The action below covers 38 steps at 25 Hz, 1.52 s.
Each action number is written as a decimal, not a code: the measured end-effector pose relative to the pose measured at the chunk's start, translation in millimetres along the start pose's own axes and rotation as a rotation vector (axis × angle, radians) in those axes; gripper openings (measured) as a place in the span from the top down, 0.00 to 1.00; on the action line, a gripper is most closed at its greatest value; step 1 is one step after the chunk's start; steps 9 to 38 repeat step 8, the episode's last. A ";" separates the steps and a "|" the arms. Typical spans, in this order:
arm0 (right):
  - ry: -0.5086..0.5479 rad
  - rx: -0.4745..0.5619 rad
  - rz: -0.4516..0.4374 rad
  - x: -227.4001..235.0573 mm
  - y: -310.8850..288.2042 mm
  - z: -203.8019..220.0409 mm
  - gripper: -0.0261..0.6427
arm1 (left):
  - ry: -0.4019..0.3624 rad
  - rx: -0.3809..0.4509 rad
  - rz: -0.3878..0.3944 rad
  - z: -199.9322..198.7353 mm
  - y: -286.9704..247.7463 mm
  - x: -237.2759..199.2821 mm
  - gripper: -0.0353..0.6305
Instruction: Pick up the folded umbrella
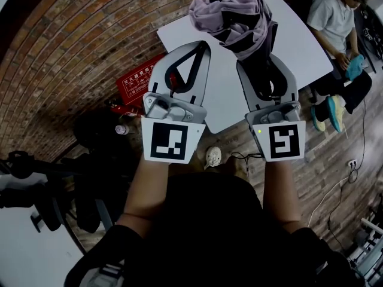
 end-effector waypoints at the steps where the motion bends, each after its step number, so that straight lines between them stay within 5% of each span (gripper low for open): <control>1: -0.003 -0.001 0.002 0.5 0.0 0.2 0.66 | 0.001 0.000 -0.001 0.1 -0.1 0.0 0.93; 38: -0.019 0.002 0.008 4.8 1.0 -0.2 0.66 | -0.003 -0.001 -0.003 -0.9 -0.8 0.0 0.93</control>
Point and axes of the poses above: the fingertips, and each gripper's own axes: y backward along the fingers, x to its right, z out of its underside, the point moved 3 cm from there along y, backward along the fingers, and after that the axes turned 9 degrees about x, right-handed, at the moved point
